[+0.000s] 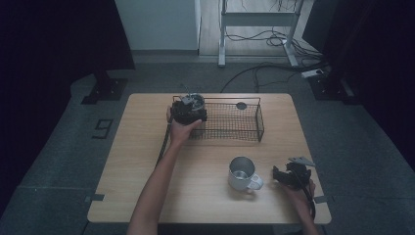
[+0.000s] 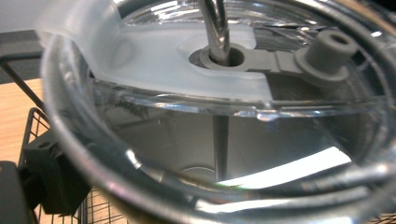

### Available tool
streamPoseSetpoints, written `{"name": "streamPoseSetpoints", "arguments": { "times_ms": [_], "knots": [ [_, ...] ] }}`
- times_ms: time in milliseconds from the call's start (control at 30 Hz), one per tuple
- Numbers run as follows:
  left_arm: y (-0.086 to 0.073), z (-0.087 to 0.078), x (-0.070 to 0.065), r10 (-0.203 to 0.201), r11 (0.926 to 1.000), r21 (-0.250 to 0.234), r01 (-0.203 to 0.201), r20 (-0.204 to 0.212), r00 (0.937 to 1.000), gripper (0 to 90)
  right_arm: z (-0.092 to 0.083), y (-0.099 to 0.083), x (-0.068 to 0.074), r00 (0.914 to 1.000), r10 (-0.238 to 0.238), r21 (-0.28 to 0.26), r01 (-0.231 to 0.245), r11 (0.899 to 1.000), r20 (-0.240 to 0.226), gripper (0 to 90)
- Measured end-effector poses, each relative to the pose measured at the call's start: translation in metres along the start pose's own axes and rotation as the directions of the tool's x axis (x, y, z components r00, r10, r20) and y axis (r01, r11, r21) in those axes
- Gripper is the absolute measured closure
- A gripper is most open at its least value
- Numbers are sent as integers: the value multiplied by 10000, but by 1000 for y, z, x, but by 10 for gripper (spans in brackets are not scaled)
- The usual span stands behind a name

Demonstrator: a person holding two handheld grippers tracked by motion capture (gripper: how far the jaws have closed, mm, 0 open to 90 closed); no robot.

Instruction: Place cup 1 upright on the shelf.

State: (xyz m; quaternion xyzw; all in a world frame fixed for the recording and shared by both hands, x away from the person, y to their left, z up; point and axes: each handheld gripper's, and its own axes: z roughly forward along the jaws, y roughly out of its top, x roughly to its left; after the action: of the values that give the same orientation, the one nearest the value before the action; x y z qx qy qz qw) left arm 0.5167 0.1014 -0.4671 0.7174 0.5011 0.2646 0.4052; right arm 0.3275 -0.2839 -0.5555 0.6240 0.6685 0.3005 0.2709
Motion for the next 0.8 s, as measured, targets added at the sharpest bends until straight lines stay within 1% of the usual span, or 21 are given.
{"name": "streamPoseSetpoints", "arguments": {
  "times_ms": [33,133,267,333,433,700,767,800],
  "knots": [
    [1,-2,0,7,10000,-95,-7,1,10000,17,0,0,0,10000,-1,0,1,10000,0,142],
    [5,-10,1,-17,9992,-392,24,178,9998,21,0,0,0,10000,2,0,-2,10000,1,143],
    [6,-19,3,83,9982,-589,-70,223,9997,28,0,0,0,10000,2,-1,-2,10000,8,143],
    [6,-25,3,179,9979,-627,-164,223,9996,33,0,0,0,10000,2,0,-2,10000,7,142],
    [5,-36,3,484,9962,-730,-467,216,9986,46,0,0,0,10000,2,-2,-2,10000,6,142],
    [-1,-61,10,470,9950,-894,-440,318,9984,53,0,0,0,10000,4,3,-4,10000,0,142],
    [-4,-68,11,545,9948,-883,-515,325,9980,55,0,0,0,10000,6,5,-6,10000,-4,142],
    [-7,-73,10,672,9940,-882,-641,328,9972,57,0,0,0,10000,4,6,-4,10000,-6,142]
  ]
}}
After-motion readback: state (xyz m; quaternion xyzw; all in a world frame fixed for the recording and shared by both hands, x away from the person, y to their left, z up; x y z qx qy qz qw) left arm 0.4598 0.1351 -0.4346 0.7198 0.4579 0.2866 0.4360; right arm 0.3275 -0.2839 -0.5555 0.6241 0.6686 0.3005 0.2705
